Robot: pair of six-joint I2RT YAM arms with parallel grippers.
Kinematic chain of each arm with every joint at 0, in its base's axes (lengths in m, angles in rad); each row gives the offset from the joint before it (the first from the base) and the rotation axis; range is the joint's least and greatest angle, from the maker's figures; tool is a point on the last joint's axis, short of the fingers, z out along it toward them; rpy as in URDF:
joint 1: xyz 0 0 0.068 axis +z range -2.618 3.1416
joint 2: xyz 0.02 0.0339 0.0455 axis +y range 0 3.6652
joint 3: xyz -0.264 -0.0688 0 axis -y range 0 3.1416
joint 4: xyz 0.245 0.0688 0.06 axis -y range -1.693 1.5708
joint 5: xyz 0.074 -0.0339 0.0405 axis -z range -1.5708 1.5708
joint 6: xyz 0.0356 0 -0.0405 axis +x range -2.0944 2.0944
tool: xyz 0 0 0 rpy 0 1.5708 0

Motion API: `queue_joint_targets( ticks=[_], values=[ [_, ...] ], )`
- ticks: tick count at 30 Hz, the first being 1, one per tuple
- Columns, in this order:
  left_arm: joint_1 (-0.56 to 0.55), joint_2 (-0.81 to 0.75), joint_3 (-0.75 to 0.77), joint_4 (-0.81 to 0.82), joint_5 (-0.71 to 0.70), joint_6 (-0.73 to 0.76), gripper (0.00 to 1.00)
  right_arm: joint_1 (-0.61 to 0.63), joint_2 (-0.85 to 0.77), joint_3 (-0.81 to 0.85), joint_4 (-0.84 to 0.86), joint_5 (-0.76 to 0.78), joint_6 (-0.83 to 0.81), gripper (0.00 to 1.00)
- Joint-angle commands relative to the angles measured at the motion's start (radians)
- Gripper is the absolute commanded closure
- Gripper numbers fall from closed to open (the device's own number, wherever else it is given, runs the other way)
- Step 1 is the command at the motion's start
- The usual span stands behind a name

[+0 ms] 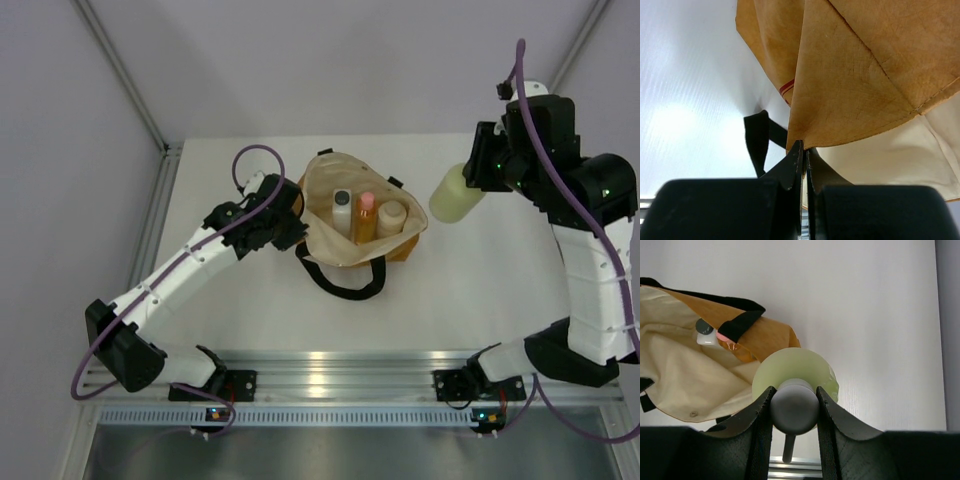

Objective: Take the personal care products out of the canvas bag

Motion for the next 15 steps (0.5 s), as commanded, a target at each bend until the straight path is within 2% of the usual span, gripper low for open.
queue_joint_targets(
  ticks=[1, 8, 12, 15],
  values=[
    [0.000, -0.018, 0.013, 0.023, -0.013, -0.018, 1.00, -0.012, -0.002, 0.104, 0.093, -0.004, -0.017, 1.00],
    [0.000, -0.036, 0.008, 0.023, -0.019, -0.018, 1.00, -0.069, -0.031, -0.120, 0.180, 0.202, -0.059, 1.00],
    [0.000, -0.037, 0.012, 0.023, -0.008, -0.020, 1.00, -0.124, -0.048, -0.286, 0.306, 0.216, -0.047, 1.00],
    [0.000, -0.044, 0.015, 0.023, -0.010, -0.016, 1.00, -0.188, -0.063, -0.408, 0.430, 0.171, -0.045, 1.00]
  ],
)
